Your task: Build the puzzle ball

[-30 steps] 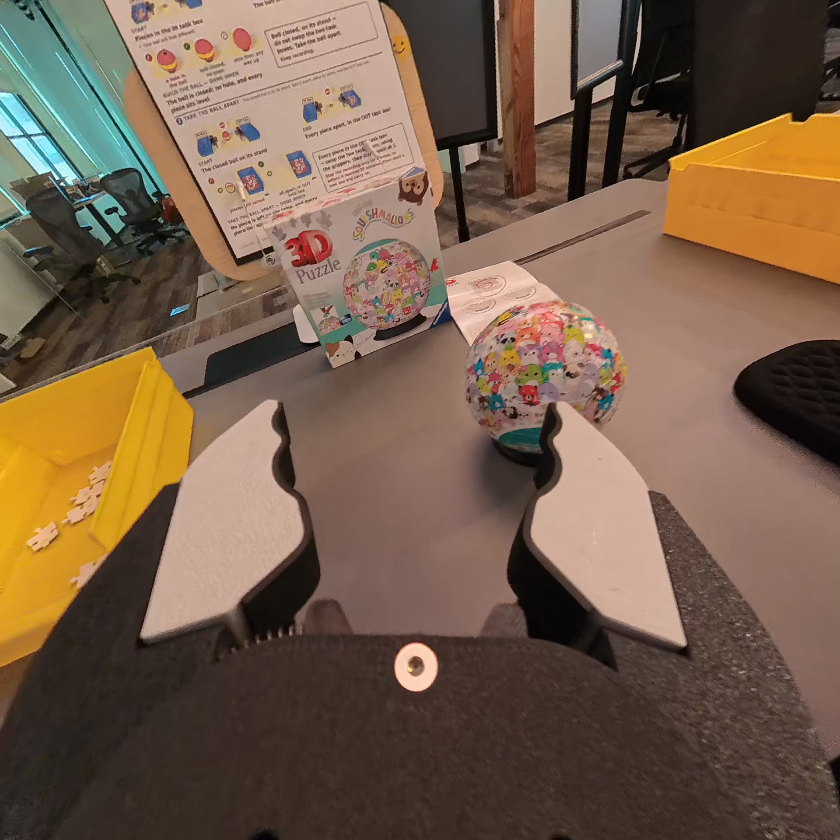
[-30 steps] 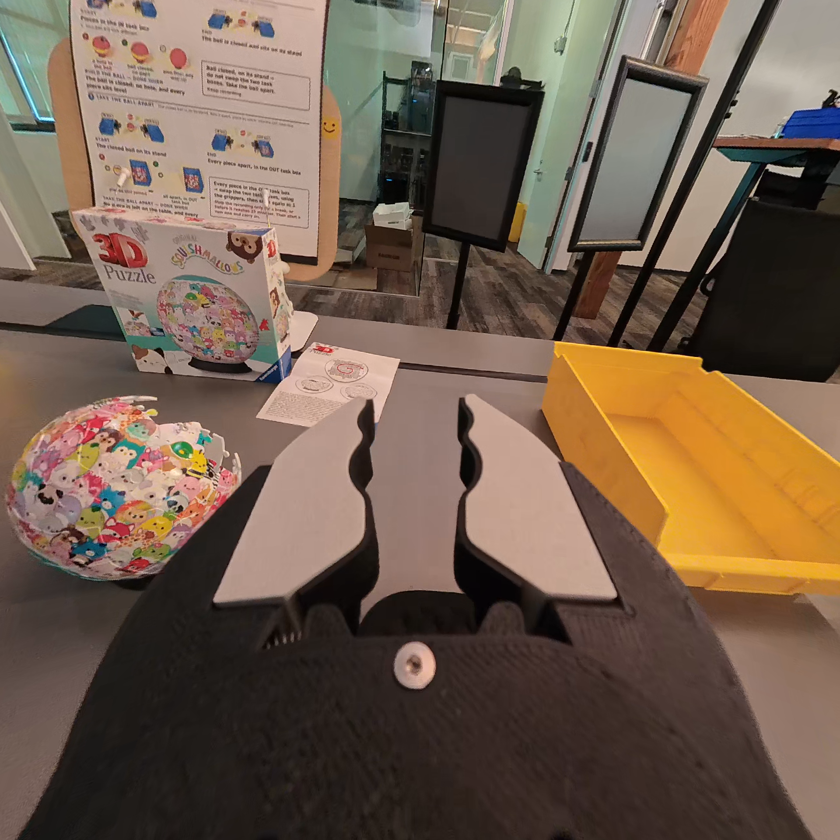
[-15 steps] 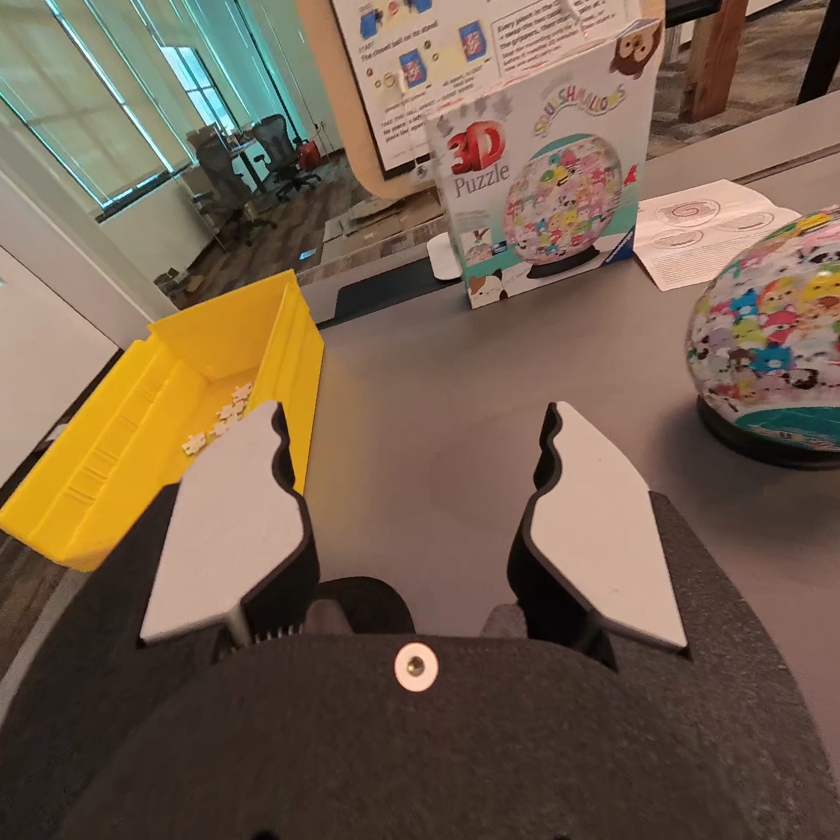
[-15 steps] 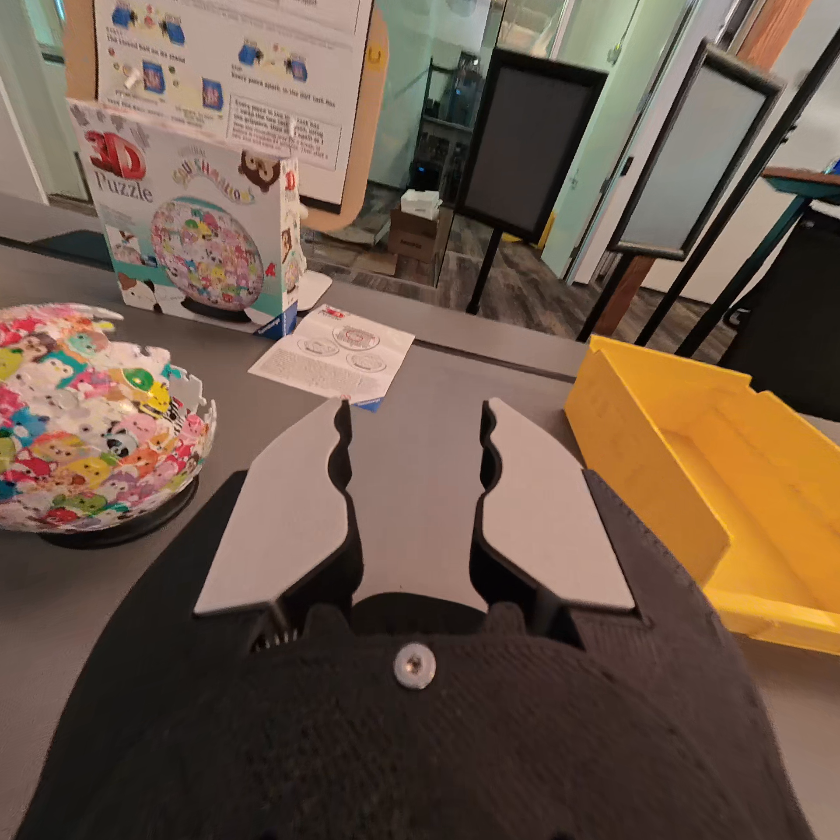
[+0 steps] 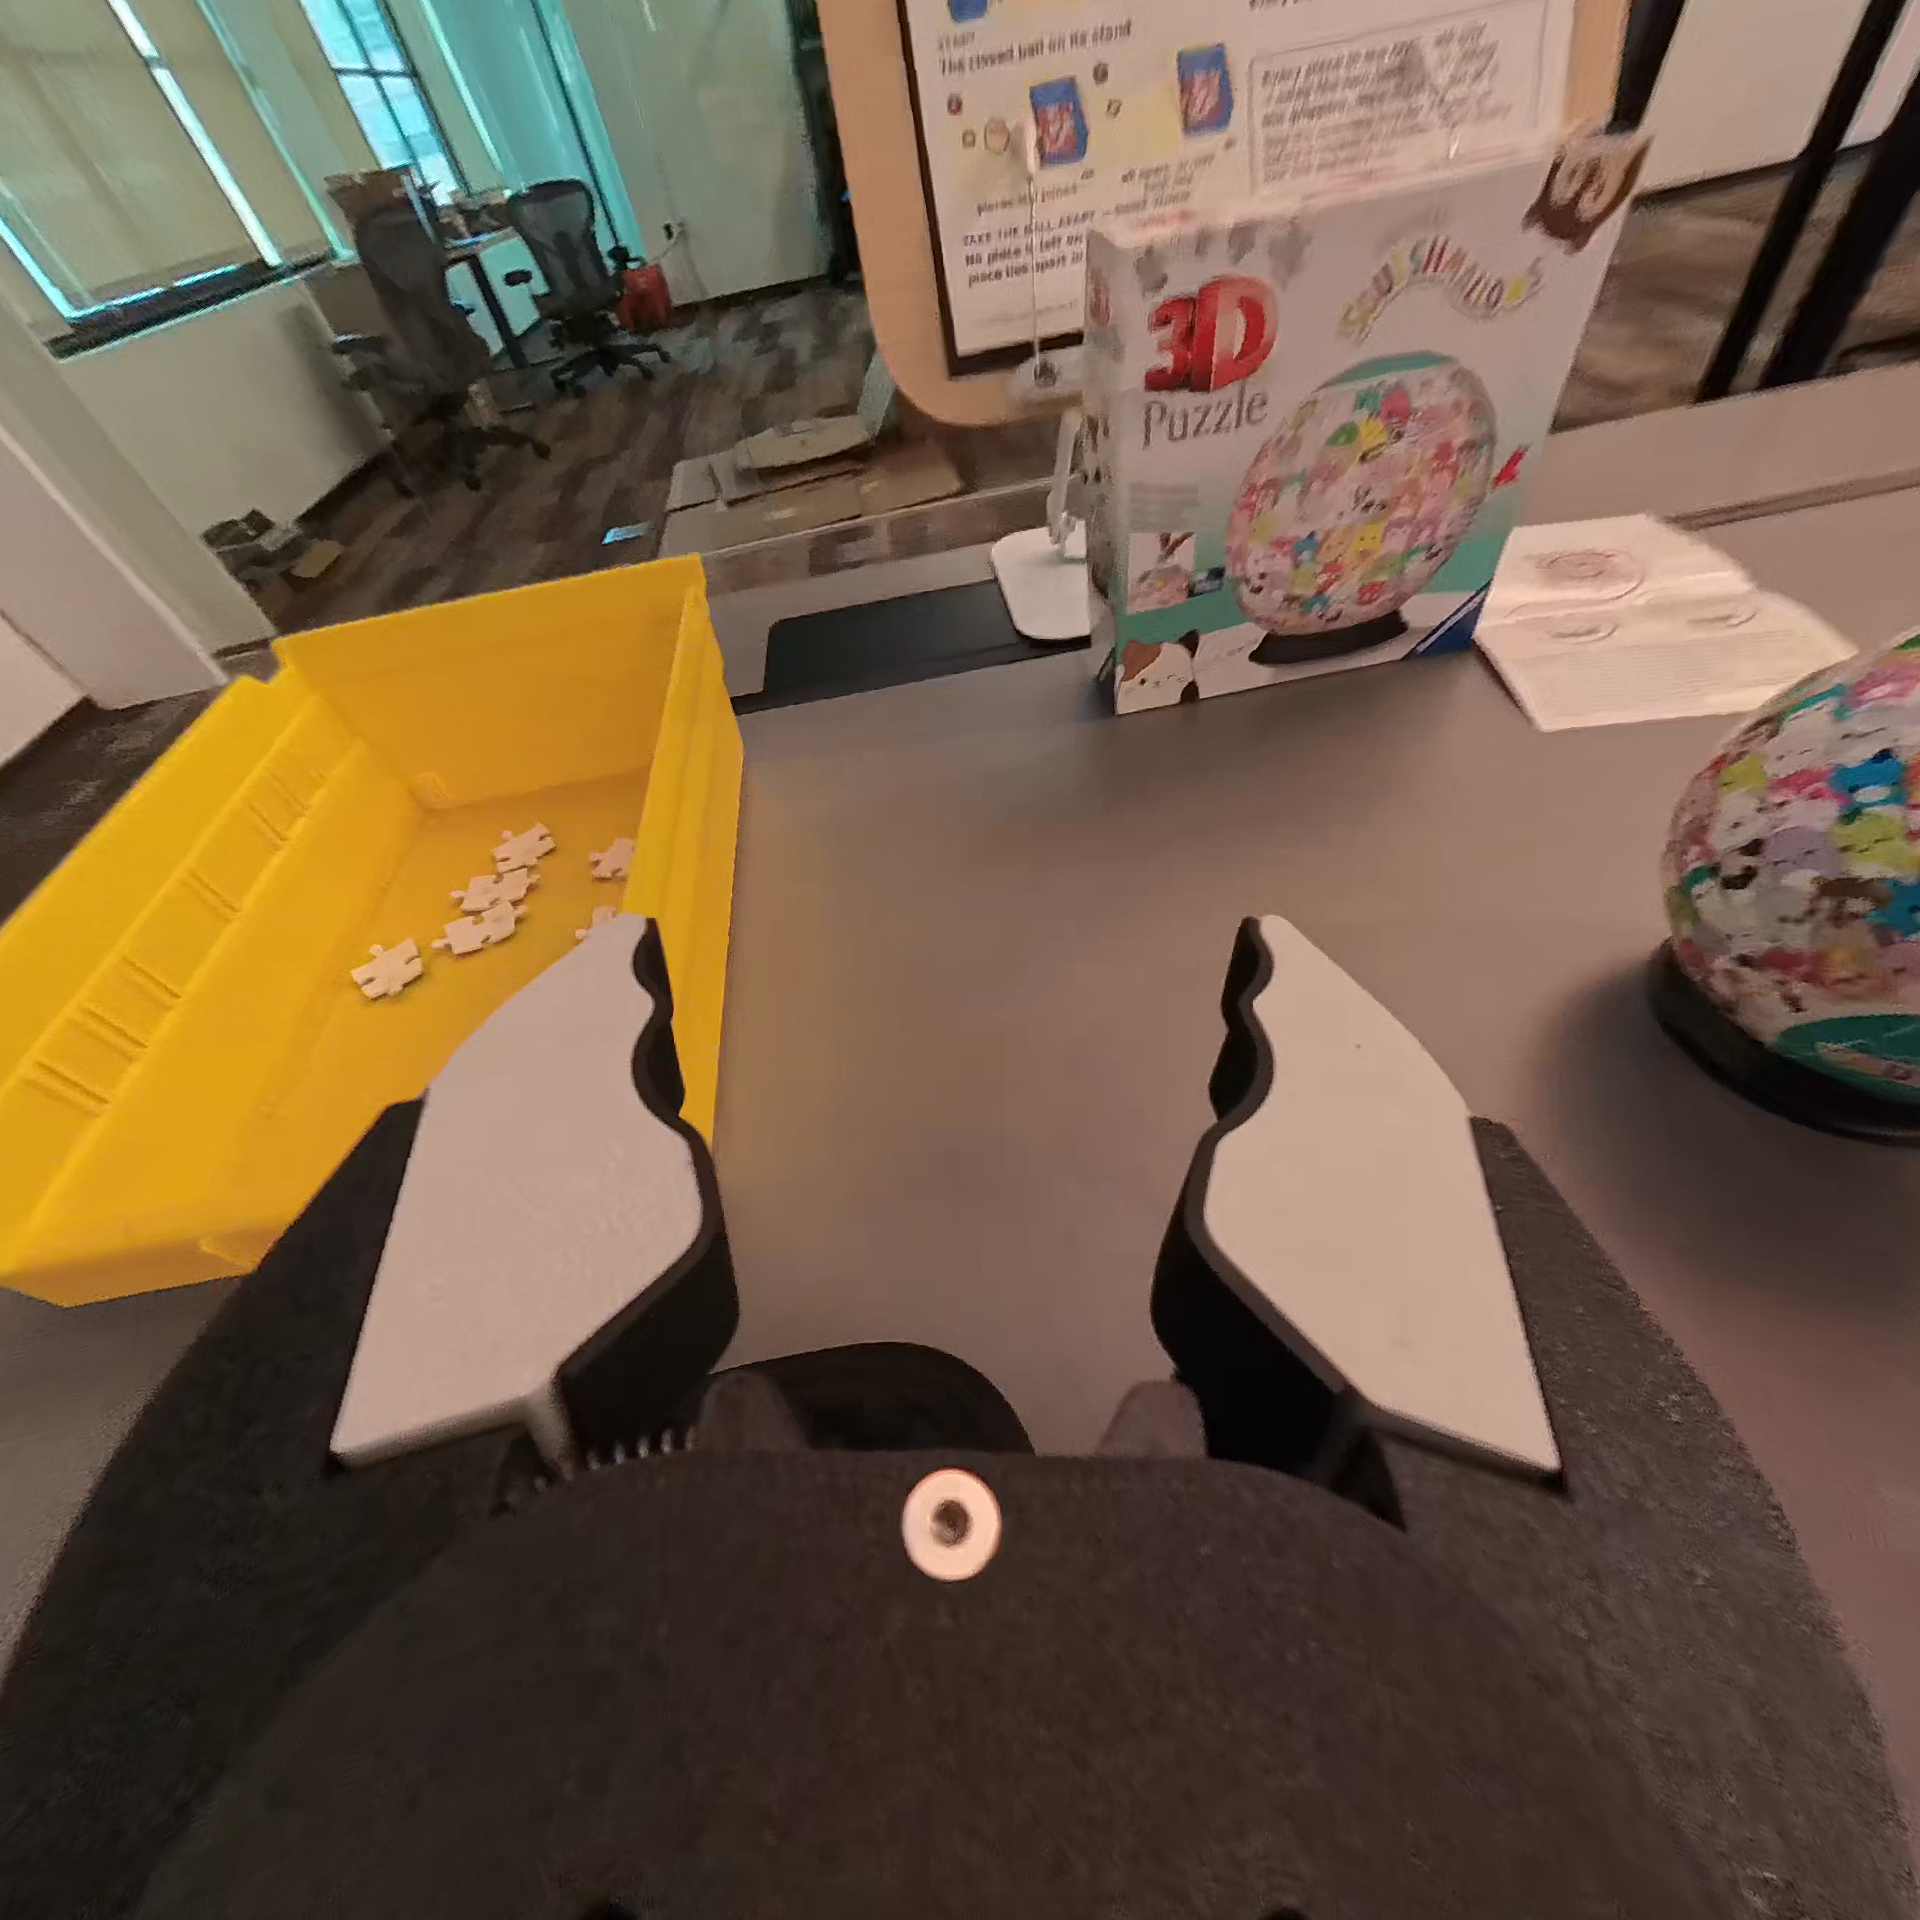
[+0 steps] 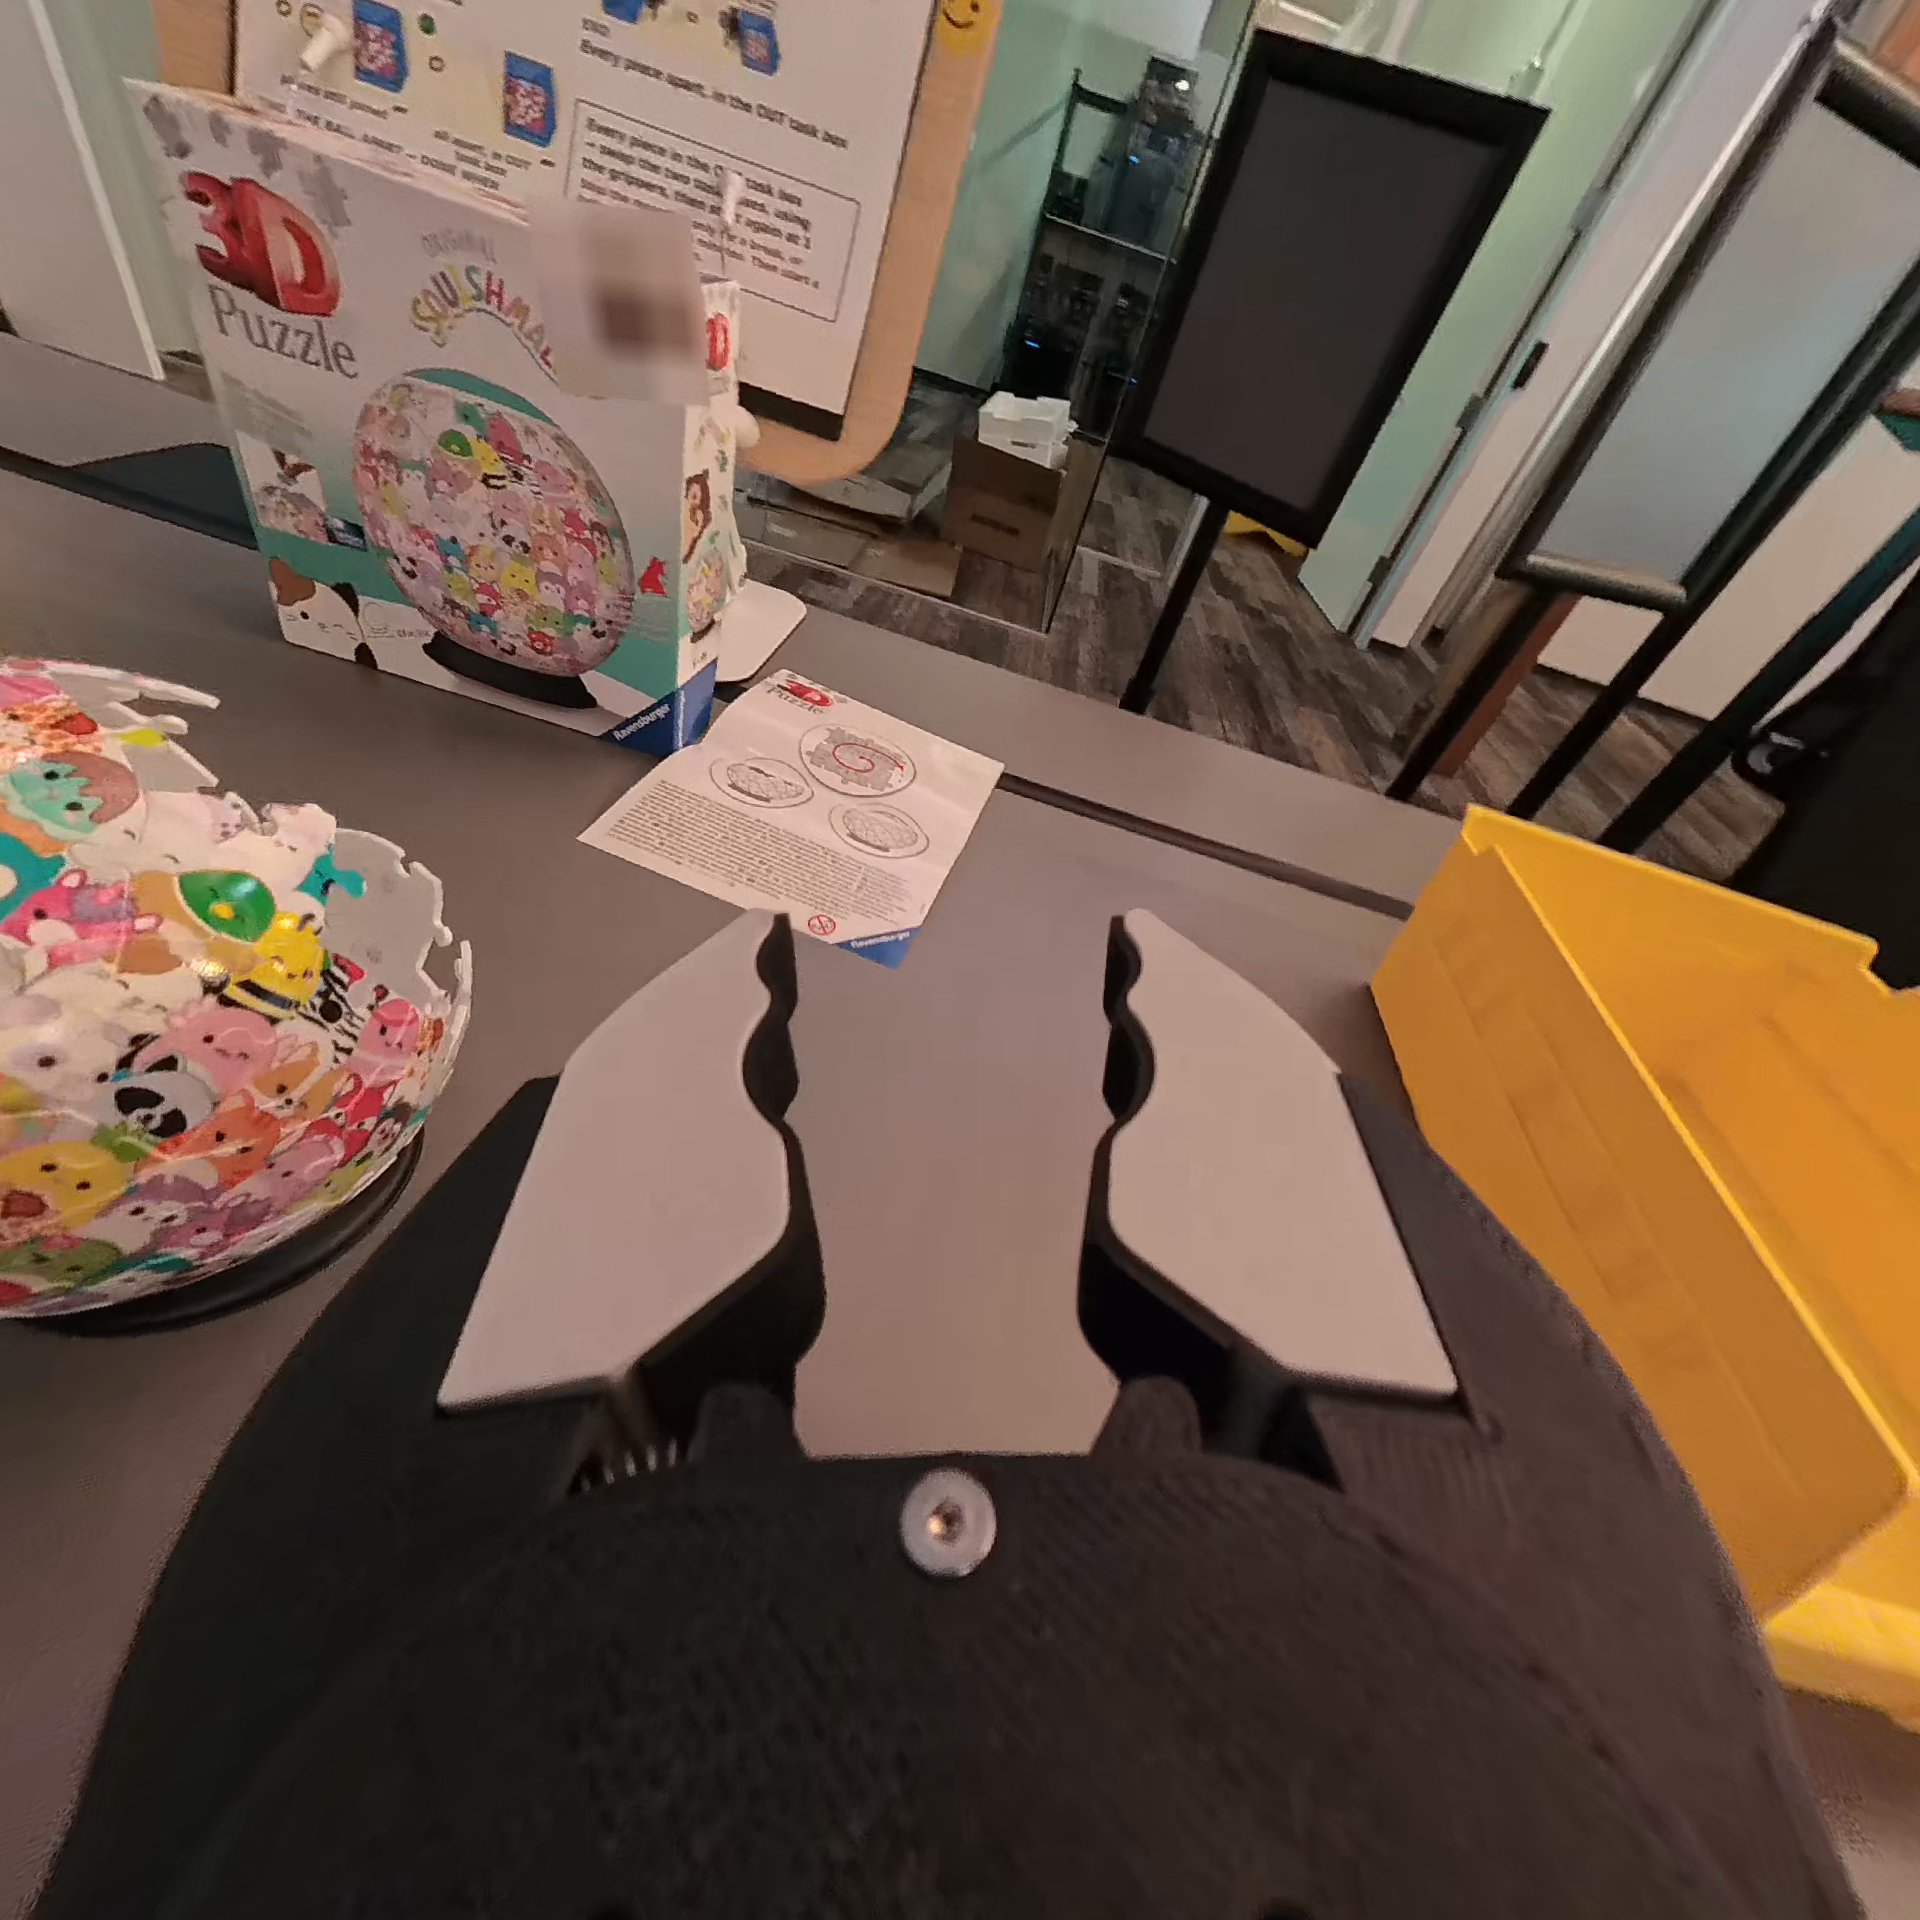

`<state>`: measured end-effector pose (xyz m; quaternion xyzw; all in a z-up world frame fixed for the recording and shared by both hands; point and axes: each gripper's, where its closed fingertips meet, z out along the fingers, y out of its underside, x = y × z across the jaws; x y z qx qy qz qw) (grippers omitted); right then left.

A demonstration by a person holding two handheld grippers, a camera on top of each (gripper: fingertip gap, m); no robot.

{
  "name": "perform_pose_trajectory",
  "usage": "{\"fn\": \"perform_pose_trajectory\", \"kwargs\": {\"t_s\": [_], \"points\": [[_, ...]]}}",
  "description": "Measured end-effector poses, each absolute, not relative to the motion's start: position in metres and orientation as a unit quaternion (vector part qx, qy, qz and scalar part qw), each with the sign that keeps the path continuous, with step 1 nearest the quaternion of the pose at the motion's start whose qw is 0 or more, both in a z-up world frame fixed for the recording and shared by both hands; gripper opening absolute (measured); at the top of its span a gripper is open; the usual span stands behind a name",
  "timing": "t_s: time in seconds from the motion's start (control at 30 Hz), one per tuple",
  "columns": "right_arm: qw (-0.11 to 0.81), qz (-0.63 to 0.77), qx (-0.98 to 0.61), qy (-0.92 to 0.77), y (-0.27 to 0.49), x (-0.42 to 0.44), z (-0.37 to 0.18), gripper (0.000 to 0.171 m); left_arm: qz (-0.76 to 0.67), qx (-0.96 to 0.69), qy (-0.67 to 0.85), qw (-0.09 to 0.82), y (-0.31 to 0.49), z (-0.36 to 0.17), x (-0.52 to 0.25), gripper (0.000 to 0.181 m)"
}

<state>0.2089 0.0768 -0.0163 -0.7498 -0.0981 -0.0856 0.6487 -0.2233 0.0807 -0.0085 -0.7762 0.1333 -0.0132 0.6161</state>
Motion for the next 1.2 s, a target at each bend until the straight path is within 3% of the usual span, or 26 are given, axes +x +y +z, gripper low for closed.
{"fn": "perform_pose_trajectory", "kwargs": {"t_s": [0.37, 0.57, 0.83, 1.07, 1.2], "points": [[0.678, -0.061, -0.718, -0.144, 0.075, 0.247, -0.017, 0.066, -0.003, -0.764, 0.152, 0.628, 0.048, 0.045, -0.36, 0.081], [0.71, -0.011, -0.691, -0.132, 0.085, 0.258, -0.011, 0.065, -0.007, -0.786, 0.258, 0.563, 0.092, 0.034, -0.388, 0.049], [0.738, 0.036, -0.667, -0.095, 0.087, 0.273, -0.003, 0.064, -0.153, -0.79, 0.367, 0.468, 0.149, 0.027, -0.369, 0.011], [0.744, 0.047, -0.659, -0.094, 0.088, 0.274, -0.005, 0.064, -0.125, -0.847, 0.34, 0.389, 0.185, 0.002, -0.378, 0.017], [0.748, 0.033, -0.653, -0.111, 0.086, 0.27, -0.007, 0.063, -0.087, -0.842, 0.333, 0.414, 0.206, 0.0, -0.37, 0.022]]}}
